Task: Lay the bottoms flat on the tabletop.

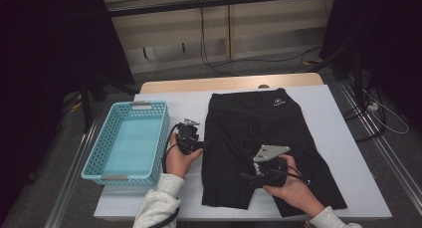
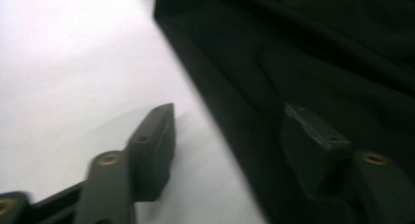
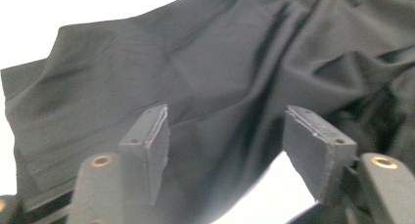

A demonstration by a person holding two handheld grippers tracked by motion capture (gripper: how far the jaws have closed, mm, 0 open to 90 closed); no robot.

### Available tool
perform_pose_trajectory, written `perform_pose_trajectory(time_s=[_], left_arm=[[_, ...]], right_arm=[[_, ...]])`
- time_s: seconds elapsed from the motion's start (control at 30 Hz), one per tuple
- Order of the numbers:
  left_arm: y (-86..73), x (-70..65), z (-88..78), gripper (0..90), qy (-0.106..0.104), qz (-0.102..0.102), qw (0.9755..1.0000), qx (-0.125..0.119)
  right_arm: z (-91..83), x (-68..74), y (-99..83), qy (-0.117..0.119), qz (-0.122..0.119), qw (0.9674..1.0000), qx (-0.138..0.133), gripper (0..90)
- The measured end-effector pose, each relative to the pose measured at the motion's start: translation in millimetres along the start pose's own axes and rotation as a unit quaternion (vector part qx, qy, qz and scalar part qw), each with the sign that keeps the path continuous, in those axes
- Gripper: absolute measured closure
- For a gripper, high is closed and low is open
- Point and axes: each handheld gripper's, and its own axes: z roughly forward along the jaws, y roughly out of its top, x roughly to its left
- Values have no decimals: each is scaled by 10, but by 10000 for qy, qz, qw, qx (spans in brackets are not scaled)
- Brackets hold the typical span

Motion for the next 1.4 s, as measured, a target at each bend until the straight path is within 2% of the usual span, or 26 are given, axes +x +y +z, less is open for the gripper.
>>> perform_pose_trajectory(time_s=[0.07, 0.13, 0.23, 0.3, 0.37, 0.43, 0.53, 0.57, 0.6, 0.67, 0.73, 0.77, 0.83, 0.93, 0.97, 1.0, 1.03, 1.1, 1.2, 1.3, 1.33, 1.4], left_arm=[[-3, 4, -30, 431, -19, 19, 9999, 102], [-19, 6, -52, 523, -109, -7, 9998, 141], [-46, -38, -70, 596, -151, 138, 9996, 176], [-52, -54, -79, 643, -223, 124, 9994, 246], [-60, -70, -76, 673, -293, 61, 9992, 256], [-65, -87, -77, 735, -259, 53, 9992, 286], [-72, -96, -68, 831, -305, -70, 9991, 290], [-69, -90, -66, 875, -417, -102, 9985, 339], [-66, -94, -65, 888, -417, -106, 9985, 341], [-55, -102, -56, 894, -352, -127, 9989, 290], [-41, -49, -71, 897, -235, -157, 9995, 116], [-33, -7, -76, 898, -313, -253, 9991, 133], [-43, 9, -62, 898, -216, -229, 9995, 52], [-58, 18, -32, 897, -267, -215, 9994, 54], [-55, 19, -40, 897, -267, -179, 9995, 75], [-54, 16, -44, 897, -256, -182, 9995, 45], [-52, 18, -53, 897, -242, -178, 9995, 39], [-57, 28, -57, 897, -217, -191, 9996, 58], [-68, 51, -51, 897, -304, -268, 9991, 94], [-66, 31, -49, 897, -240, -206, 9995, 69], [-66, 27, -48, 897, -232, -198, 9995, 64], [-67, 32, -48, 895, -261, -208, 9994, 55]], right_arm=[[38, 55, -1, 106, -91, 9999, 48, 407], [62, 112, 11, 268, -198, 9994, 70, 442], [58, 138, 24, 252, -229, 9994, 35, 463], [40, 134, 25, 284, -213, 9994, 23, 464], [22, 119, 22, 279, -200, 9994, 12, 466], [14, 90, 9, 184, -193, 9996, 28, 474], [-21, 7, -18, 60, -39, 10000, 3, 498], [-41, -24, -21, 47, 11, 10000, -43, 508], [-62, -51, -23, -12, 53, 10000, -62, 520], [-98, -84, -29, -40, 128, 9999, -105, 549], [-110, -92, -41, -39, 136, 9999, -91, 593], [-103, -91, -48, 18, 146, 9999, -67, 632], [-72, -77, -63, 55, 145, 9999, 29, 652], [3, -56, -78, 60, 167, 9997, 136, 675], [30, -50, -83, 82, 125, 9997, 218, 724], [44, -45, -90, 47, 74, 9997, 218, 760], [42, -53, -94, 69, 102, 9998, 180, 834], [2, -67, -105, 233, 122, 9994, 217, 895], [-103, -85, -149, 205, 89, 9994, 271, 894], [-193, -108, -177, 134, 2, 9994, 322, 896], [-220, -108, -171, 50, -73, 9994, 340, 870], [-260, -106, -145, -8, -77, 9996, 265, 801]])
